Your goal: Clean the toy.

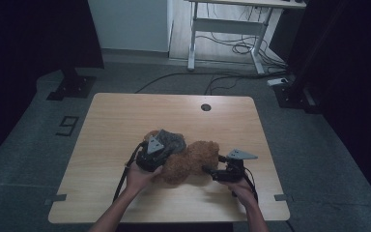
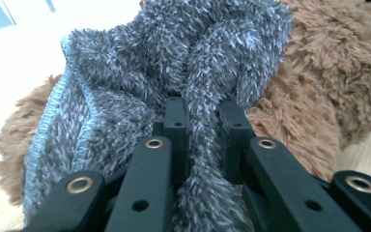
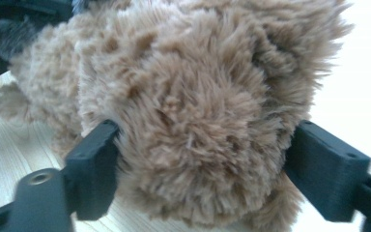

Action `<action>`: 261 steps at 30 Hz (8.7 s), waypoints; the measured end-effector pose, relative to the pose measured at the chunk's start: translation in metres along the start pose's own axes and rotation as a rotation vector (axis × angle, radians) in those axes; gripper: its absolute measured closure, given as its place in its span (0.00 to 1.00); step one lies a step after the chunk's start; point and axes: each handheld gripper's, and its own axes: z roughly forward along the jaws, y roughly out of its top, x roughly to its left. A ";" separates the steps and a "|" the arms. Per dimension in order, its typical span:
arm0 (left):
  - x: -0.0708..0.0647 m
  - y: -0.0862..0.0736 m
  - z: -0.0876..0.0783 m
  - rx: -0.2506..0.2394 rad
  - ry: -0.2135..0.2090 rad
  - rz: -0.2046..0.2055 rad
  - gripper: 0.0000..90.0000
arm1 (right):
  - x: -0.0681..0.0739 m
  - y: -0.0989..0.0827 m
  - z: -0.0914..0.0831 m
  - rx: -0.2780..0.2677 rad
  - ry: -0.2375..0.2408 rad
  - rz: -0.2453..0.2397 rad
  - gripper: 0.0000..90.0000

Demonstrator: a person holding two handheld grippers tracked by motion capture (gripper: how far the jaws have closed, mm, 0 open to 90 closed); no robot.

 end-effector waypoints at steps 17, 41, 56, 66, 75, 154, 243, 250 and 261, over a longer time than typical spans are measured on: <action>-0.014 -0.027 -0.025 -0.066 -0.107 -0.045 0.86 | 0.003 0.002 0.010 0.020 0.071 0.007 0.17; -0.034 0.044 0.000 -0.024 -0.167 -0.057 0.85 | 0.016 -0.020 -0.001 0.010 -0.005 -0.053 0.42; -0.021 0.028 -0.001 -0.011 -0.079 -0.034 0.85 | 0.016 -0.019 -0.001 0.015 -0.010 -0.064 0.41; 0.019 0.000 -0.026 -0.008 0.019 -0.079 0.85 | 0.015 -0.019 0.000 0.012 -0.005 -0.058 0.41; 0.007 0.009 -0.033 -0.012 0.016 -0.064 0.85 | 0.015 -0.019 0.000 0.016 -0.008 -0.056 0.42; 0.040 -0.001 -0.038 0.034 0.095 -0.046 0.85 | 0.011 -0.017 0.004 -0.009 -0.013 -0.007 0.42; -0.081 0.057 0.036 0.069 -0.040 0.191 0.85 | 0.007 -0.019 0.002 -0.003 -0.017 -0.004 0.42; -0.037 0.046 0.003 0.040 0.021 0.135 0.85 | 0.009 -0.018 0.003 -0.012 -0.020 -0.003 0.42; 0.037 0.005 -0.024 0.070 0.102 -0.026 0.85 | 0.008 -0.019 0.004 -0.017 -0.015 0.000 0.42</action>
